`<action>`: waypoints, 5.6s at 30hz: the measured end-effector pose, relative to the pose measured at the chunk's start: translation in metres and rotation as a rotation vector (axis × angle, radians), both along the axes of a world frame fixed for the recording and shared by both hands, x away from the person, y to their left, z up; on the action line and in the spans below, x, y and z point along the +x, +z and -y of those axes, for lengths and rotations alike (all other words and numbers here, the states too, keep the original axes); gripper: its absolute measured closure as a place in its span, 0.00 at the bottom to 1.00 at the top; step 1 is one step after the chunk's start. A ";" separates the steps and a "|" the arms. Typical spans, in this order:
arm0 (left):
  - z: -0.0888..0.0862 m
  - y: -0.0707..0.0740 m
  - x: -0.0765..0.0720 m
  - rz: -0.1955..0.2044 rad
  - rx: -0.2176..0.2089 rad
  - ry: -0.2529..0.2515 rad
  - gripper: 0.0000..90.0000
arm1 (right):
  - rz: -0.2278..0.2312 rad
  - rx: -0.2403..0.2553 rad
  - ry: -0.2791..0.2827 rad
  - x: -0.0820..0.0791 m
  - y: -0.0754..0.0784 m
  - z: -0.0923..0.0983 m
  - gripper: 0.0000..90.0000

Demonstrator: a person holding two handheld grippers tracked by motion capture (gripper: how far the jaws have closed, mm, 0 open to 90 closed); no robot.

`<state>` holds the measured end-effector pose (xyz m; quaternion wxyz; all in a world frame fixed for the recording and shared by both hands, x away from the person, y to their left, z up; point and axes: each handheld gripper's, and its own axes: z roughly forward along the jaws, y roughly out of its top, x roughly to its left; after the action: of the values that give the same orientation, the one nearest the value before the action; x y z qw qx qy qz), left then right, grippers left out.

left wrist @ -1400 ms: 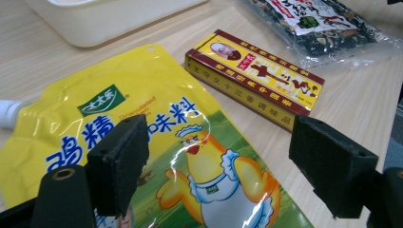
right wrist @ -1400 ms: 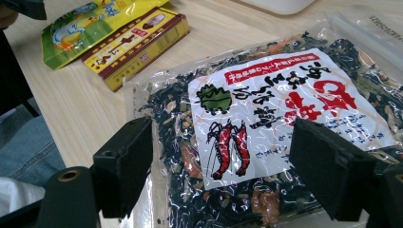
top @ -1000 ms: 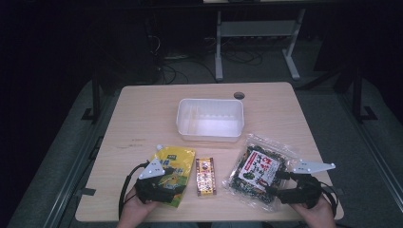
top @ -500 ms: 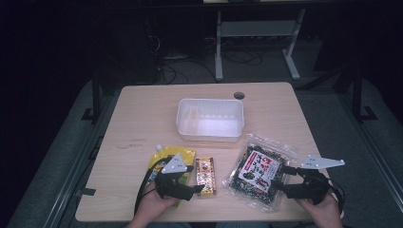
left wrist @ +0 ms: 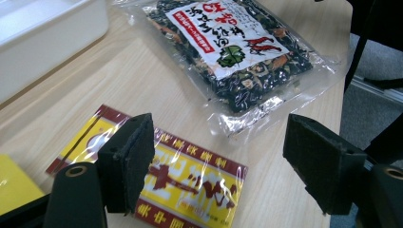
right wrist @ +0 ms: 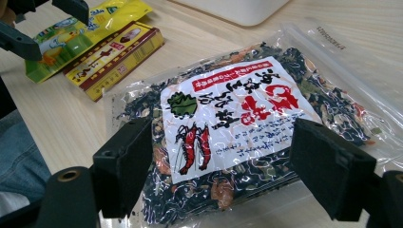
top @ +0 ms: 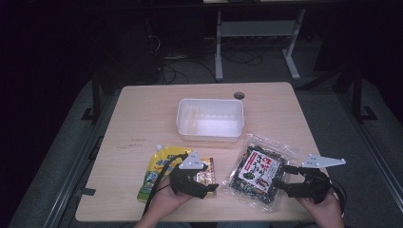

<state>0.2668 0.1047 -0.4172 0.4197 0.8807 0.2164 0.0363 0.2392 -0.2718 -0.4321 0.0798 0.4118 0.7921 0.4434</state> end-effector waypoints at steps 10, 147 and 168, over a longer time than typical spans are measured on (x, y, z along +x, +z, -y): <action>0.025 -0.004 0.006 -0.022 0.040 -0.030 0.33 | -0.005 -0.039 -0.030 0.014 0.004 0.003 0.25; 0.067 -0.026 0.066 -0.253 -0.038 -0.075 0.46 | -0.074 0.123 0.060 0.069 0.059 0.085 0.99; 0.074 -0.031 0.078 -0.410 -0.150 -0.179 0.61 | 0.026 0.185 0.162 0.061 0.090 0.070 0.99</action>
<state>0.3453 0.0305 -0.4482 0.4326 0.8518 0.2203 -0.1969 0.3000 -0.3414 -0.3425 0.0157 0.3465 0.7772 0.5251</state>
